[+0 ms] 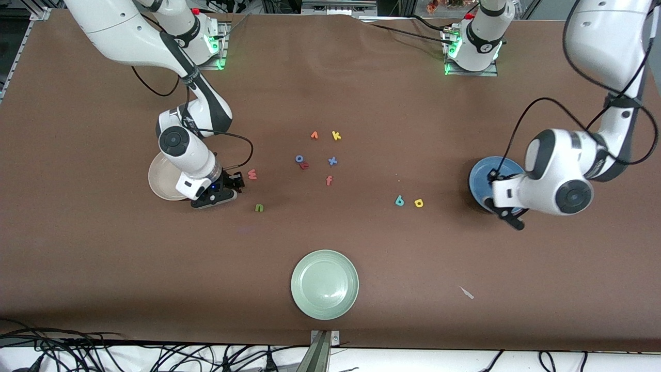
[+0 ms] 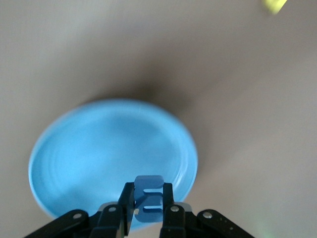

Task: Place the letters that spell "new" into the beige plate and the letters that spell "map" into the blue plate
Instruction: 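Put the E and G on the blue and beige plates respectively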

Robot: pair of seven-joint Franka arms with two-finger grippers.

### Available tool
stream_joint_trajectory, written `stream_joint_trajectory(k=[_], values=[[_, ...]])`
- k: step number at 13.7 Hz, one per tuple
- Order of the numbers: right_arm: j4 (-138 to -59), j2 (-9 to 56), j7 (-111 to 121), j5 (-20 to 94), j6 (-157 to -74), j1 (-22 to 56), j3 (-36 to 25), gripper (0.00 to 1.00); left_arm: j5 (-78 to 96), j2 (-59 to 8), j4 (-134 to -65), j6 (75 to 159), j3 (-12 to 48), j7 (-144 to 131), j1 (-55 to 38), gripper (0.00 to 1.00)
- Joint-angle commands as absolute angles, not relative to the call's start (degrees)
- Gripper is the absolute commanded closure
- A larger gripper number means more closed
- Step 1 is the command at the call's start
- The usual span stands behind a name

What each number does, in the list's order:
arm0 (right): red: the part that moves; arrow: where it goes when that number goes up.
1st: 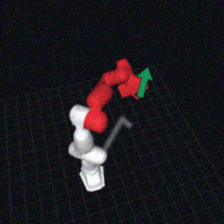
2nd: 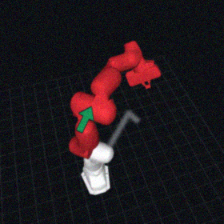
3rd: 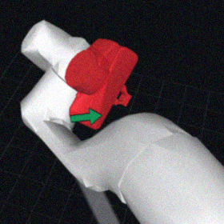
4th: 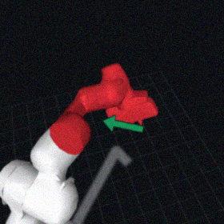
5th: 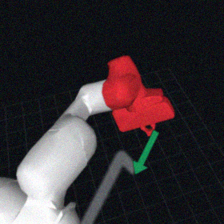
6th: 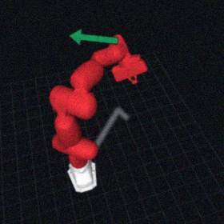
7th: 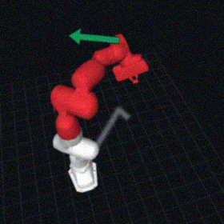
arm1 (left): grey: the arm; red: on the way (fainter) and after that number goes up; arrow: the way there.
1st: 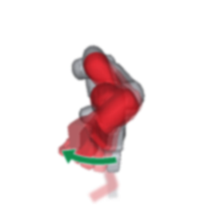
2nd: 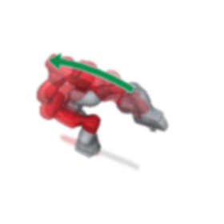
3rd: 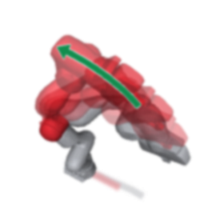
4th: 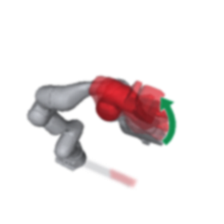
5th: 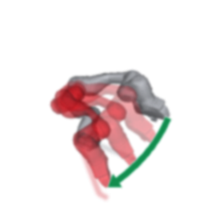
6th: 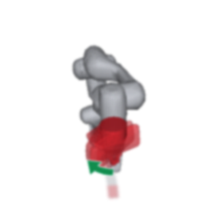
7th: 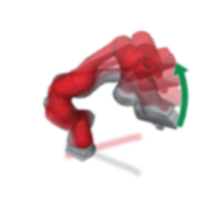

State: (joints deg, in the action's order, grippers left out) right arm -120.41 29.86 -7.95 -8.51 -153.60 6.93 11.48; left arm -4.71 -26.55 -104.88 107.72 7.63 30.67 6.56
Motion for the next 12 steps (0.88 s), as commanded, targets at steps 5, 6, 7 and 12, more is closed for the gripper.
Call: stream_joint_trajectory(k=[5,6,7,12], values=[[-120.94,29.79,-9.41,-8.17,-153.28,7.56,11.78,0.54,-6.5,-23.46,-118.48,121.82,8.7,30.76,13.71,0.63],[-120.94,29.79,-9.4,-8.17,-153.28,7.56,11.78,0.57,-6.5,-23.38,-118.48,121.82,8.7,30.76,13.71,0.39],[-120.94,29.79,-9.49,-8.17,-153.28,7.56,11.78,0.62,-6.5,-23.38,-118.22,121.73,8.7,30.85,13.88,0.04],[-120.59,29.79,-9.14,-8.17,-153.28,7.56,11.78,0.83,-5.8,-21.88,-113.57,117.26,9.66,29.89,13.54,0.0]])
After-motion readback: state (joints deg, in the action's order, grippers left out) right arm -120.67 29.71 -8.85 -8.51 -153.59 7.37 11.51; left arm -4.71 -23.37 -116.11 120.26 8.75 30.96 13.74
